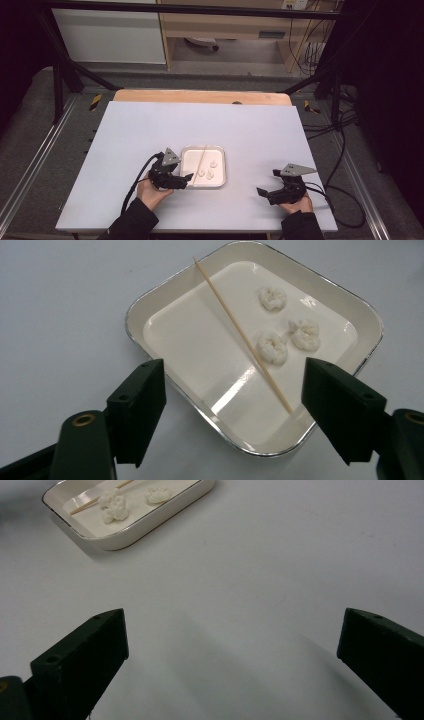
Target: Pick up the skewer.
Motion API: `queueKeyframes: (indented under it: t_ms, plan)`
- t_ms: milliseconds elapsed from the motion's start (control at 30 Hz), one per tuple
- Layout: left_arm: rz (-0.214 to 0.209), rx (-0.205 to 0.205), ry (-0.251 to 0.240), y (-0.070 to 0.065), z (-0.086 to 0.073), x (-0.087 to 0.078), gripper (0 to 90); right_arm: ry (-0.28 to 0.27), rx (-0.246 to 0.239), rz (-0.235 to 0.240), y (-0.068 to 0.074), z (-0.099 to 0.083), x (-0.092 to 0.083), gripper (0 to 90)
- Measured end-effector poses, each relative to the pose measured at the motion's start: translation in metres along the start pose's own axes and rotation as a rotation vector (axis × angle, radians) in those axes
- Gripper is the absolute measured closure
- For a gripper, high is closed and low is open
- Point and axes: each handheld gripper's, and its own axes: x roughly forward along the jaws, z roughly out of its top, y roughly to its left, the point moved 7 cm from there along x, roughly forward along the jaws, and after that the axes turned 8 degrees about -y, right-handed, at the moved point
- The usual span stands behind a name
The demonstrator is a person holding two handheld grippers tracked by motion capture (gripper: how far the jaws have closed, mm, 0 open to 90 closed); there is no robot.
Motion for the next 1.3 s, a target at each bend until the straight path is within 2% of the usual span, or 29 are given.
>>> queueKeyframes:
  t_ms: [400, 467, 1000, 1300]
  plan:
    - [0.015, -0.048, 0.021, -0.010, 0.001, 0.019, 43.5, 0.000, 0.000, 0.001, 0.000, 0.000, 0.000, 0.7]
    - [0.017, -0.054, 0.018, -0.013, 0.001, 0.022, 48.6, 0.001, 0.001, 0.002, 0.000, 0.000, 0.000, 0.7]
    - [0.063, -0.040, 0.043, -0.023, -0.002, 0.038, 68.8, 0.000, 0.001, 0.003, 0.000, 0.000, 0.000, 0.7]
    - [0.081, -0.048, 0.049, -0.024, -0.006, 0.040, 74.1, 0.001, 0.001, 0.004, 0.000, 0.000, 0.000, 0.7]
